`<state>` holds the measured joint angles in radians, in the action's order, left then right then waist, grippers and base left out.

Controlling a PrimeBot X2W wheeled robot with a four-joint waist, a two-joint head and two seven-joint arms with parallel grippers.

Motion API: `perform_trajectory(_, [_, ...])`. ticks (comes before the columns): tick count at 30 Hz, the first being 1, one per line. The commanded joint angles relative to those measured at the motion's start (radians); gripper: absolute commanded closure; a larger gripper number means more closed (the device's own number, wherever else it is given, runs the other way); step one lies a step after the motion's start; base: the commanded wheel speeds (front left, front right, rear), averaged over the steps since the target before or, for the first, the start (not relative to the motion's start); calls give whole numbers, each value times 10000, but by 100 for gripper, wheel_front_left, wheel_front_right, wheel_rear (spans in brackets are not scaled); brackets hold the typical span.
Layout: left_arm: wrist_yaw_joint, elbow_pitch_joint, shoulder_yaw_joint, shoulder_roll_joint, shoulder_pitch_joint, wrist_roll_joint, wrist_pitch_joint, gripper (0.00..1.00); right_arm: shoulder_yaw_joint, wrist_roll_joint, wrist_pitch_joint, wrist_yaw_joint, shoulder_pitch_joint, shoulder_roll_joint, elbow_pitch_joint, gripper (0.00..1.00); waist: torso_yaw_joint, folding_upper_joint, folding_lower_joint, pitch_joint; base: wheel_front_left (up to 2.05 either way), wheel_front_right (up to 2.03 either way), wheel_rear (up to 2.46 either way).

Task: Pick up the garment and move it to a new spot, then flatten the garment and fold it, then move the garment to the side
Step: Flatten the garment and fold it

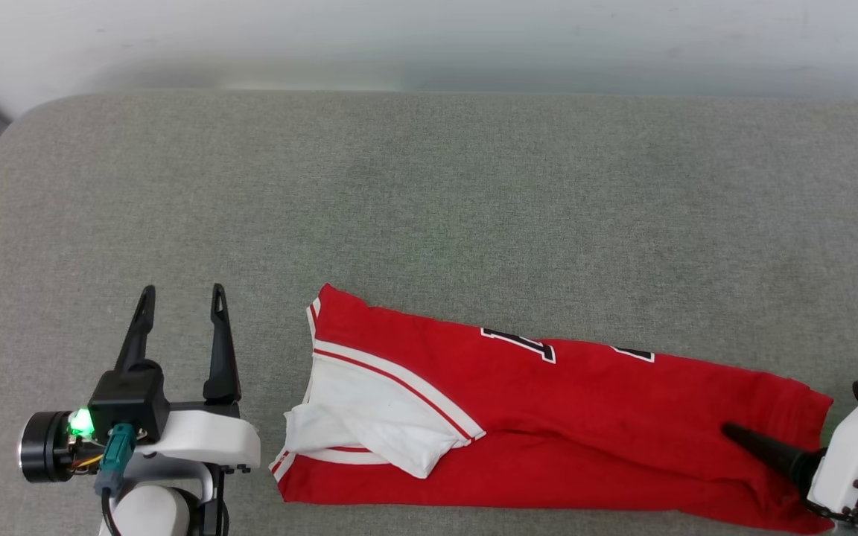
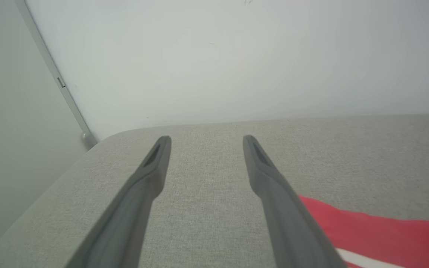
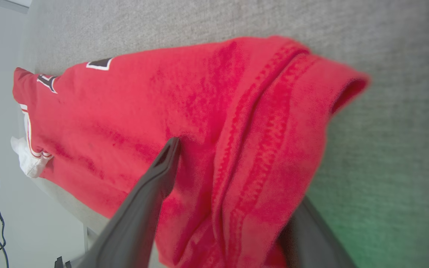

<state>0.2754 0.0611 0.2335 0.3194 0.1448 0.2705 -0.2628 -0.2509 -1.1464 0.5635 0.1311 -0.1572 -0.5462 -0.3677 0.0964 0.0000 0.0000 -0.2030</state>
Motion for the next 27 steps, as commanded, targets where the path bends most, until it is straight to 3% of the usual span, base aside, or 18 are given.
perform_trajectory(1, [-130, -49, -294, -241, -201, -303, -22, 0, -606, 49, 135, -5, 217, 635, -256, 55, 9, 0, 0, 6, 0, 0, 0])
perform_trajectory(2, [-195, -93, -501, -397, -254, -479, -22, 0, -634, 91, 76, -7, 170, 648, -282, 89, 16, 0, 0, 16, 0, 0, 0])
perform_trajectory(3, [-195, -93, -501, -397, -254, -479, -22, 0, -634, 91, 76, -7, 170, 648, -282, 89, 16, 0, 0, 16, 0, 0, 0])
perform_trajectory(4, [-377, -169, -770, -651, -425, -818, -22, 0, -726, 126, 13, -5, 104, 652, -331, 100, 24, 0, 0, 51, 0, 0, 0])
perform_trajectory(7, [-555, -201, -1007, -870, -551, -1084, -22, 0, -742, 206, -113, -5, 1, 568, -319, 100, 24, 0, 0, 96, 0, 0, 0])
perform_trajectory(14, [-1171, -197, -1425, -1565, -1064, -1905, -22, 0, -446, 146, -519, -11, -278, -298, 146, 100, -41, 0, 0, 384, 0, 0, 0])
perform_trajectory(27, [-1497, -206, -1620, -2038, -1476, -2411, -23, 0, 714, 337, -18, -5, 418, -2224, 123, 100, -43, 0, 0, 851, 0, 0, 0])
